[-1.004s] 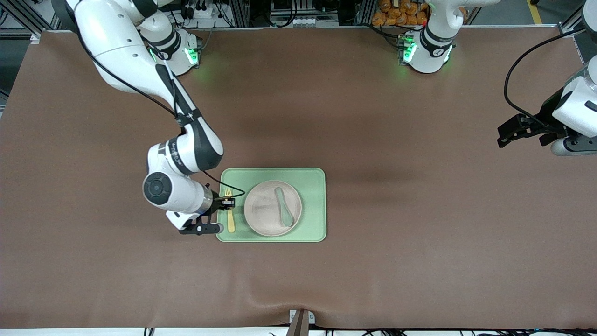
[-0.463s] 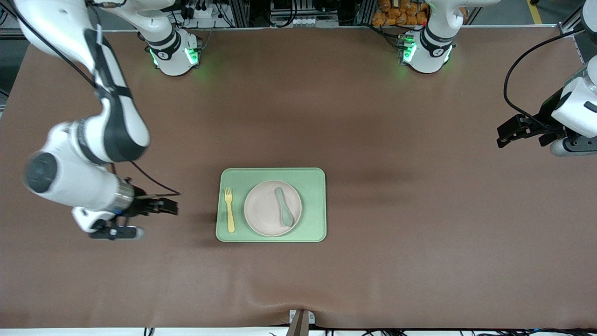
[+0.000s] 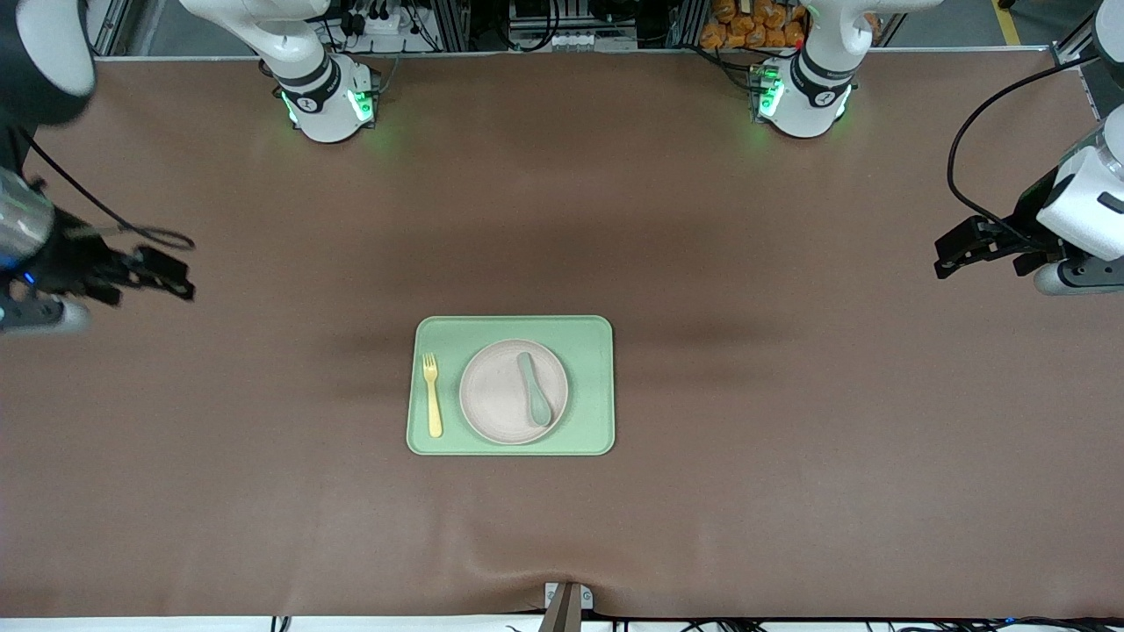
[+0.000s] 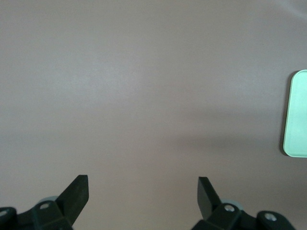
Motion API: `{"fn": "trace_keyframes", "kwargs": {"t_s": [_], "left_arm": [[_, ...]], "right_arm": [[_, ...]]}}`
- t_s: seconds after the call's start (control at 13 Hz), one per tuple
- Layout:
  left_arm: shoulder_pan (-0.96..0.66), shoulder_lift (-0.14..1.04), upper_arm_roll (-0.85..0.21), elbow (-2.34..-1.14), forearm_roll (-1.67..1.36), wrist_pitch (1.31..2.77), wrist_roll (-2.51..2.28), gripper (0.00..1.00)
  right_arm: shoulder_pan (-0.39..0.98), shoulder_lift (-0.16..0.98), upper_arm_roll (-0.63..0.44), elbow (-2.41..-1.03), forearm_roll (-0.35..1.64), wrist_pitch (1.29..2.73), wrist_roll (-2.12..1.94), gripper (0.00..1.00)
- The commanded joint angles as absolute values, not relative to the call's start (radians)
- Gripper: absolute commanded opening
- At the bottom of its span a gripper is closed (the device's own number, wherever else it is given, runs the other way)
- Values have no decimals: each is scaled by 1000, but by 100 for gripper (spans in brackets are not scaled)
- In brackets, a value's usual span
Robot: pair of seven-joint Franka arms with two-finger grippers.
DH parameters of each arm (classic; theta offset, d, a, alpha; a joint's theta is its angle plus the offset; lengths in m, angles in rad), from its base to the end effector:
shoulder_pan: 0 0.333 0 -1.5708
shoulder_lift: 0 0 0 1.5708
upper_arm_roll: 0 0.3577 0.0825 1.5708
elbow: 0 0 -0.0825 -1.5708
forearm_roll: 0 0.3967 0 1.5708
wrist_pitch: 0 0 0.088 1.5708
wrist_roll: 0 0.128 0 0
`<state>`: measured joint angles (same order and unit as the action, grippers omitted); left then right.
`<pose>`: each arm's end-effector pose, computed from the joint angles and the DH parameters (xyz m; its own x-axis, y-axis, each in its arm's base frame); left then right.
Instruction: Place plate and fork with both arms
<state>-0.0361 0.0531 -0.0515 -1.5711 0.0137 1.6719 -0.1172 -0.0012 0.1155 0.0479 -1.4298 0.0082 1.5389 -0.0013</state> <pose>0.5938 -0.0497 0.6234 0.9984 0.0285 0.0487 0.0288 -0.9996 -0.0053 0.6042 0.0274 0.6429 0.9988 0.0480 -0.0062 0.0479 -0.9988 -0.0137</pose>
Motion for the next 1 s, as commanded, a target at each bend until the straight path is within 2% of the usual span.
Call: {"fn": "trace_keyframes", "kwargs": {"t_s": [0.0, 0.15, 0.93], "left_arm": [[-29, 57, -55, -1555, -2, 1664, -98, 100], [-28, 57, -55, -1555, -3, 1664, -98, 100], [-26, 57, -55, -1555, -3, 1664, -100, 100]], "right_arm": [[-8, 23, 55, -1450, -32, 1491, -23, 100], [3, 8, 31, -1451, -25, 1456, -28, 100], [-3, 8, 20, -1463, -20, 1460, -37, 100]]}}
